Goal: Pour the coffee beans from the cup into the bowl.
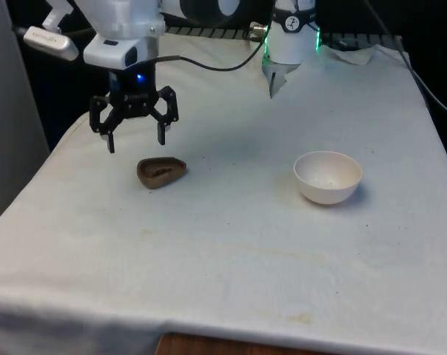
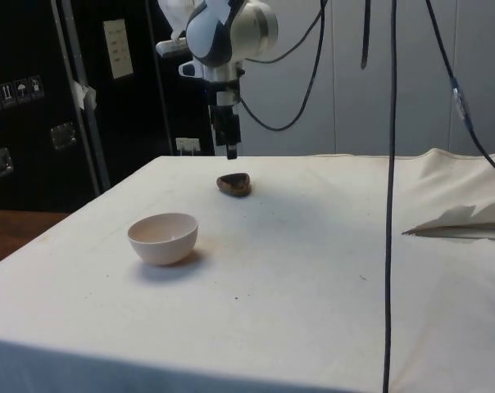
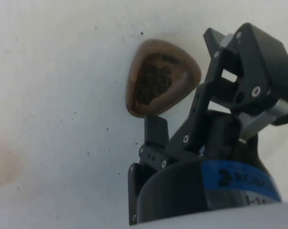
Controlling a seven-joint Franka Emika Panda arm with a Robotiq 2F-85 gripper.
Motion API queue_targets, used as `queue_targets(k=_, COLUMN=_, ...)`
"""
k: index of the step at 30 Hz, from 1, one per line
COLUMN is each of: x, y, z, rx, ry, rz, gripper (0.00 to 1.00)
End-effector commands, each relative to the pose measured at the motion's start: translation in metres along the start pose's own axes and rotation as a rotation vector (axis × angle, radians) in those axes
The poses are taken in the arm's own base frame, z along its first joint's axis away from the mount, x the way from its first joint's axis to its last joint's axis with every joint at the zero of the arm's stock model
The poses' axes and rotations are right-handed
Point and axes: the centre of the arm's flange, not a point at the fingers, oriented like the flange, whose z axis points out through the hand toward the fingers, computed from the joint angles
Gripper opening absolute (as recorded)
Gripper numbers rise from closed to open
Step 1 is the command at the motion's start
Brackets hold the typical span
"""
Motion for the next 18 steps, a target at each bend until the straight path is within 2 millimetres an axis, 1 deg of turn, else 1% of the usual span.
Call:
queue_targets(k=1, x=0.001, y=0.002, z=0.003, rx=0.011, ry=0.006, rz=-0.008, gripper=1.0)
queue_targets(k=3, x=0.001, y=0.002, z=0.003, rx=0.005, ry=0.002, rz=-0.005, gripper=1.0)
queue_targets(k=4, x=0.002, y=0.005, z=0.008, rx=0.024, ry=0.009, rz=-0.013, gripper=1.0)
queue_targets(k=8, x=0.002, y=0.008, z=0.015, rx=0.049, ry=0.014, rz=-0.021, gripper=1.0)
queue_targets(k=12, x=0.003, y=0.009, z=0.018, rx=0.057, ry=0.016, rz=-0.024, gripper=1.0)
queue_targets(k=18, x=0.0, y=0.019, z=0.028, rx=0.094, ry=0.021, rz=-0.045, gripper=1.0)
